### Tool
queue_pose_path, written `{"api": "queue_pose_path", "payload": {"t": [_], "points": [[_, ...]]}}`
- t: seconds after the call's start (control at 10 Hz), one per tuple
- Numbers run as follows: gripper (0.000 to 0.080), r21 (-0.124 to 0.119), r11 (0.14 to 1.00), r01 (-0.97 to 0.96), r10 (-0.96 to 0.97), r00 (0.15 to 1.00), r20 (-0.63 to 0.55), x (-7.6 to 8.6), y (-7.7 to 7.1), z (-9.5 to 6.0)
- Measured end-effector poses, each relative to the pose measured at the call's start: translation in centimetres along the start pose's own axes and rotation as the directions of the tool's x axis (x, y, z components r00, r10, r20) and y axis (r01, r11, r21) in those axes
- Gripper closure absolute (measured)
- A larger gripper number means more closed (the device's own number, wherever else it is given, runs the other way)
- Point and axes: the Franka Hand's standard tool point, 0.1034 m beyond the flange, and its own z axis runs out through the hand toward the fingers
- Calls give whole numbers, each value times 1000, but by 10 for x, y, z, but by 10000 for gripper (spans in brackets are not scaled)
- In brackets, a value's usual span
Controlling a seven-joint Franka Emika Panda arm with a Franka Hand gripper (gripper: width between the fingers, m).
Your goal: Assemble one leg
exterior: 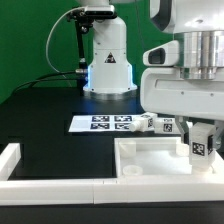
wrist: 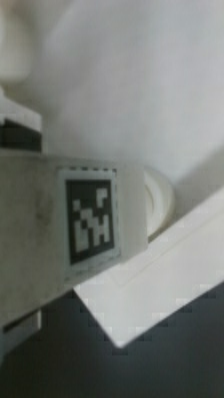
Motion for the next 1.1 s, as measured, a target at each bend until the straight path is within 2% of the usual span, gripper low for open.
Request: {"api": "queue_pose_path", "payload": {"t": [0.2, 0.4, 0.5, 0.6, 0.7, 0.8, 0.9, 1.0, 1.1], "points": [[512, 19, 975, -223, 223, 975, -10, -2, 5, -1], [512, 18, 977, -214, 214, 977, -11, -2, 4, -1], [441, 13, 979, -203, 203, 979, -10, -5, 3, -1], [258, -14, 1000, -27, 27, 1000, -12, -15, 3, -2], [258, -31, 985, 169, -169, 985, -13, -21, 1, -6], [184, -34, 939, 343, -343, 939, -17, -24, -2, -10], [157, -40, 852, 522, -523, 852, -18, -23, -3, -13], [157, -40, 828, 560, -560, 828, -15, -22, -3, -12], [151, -43, 764, 644, -645, 764, -11, -22, -3, -12]]}}
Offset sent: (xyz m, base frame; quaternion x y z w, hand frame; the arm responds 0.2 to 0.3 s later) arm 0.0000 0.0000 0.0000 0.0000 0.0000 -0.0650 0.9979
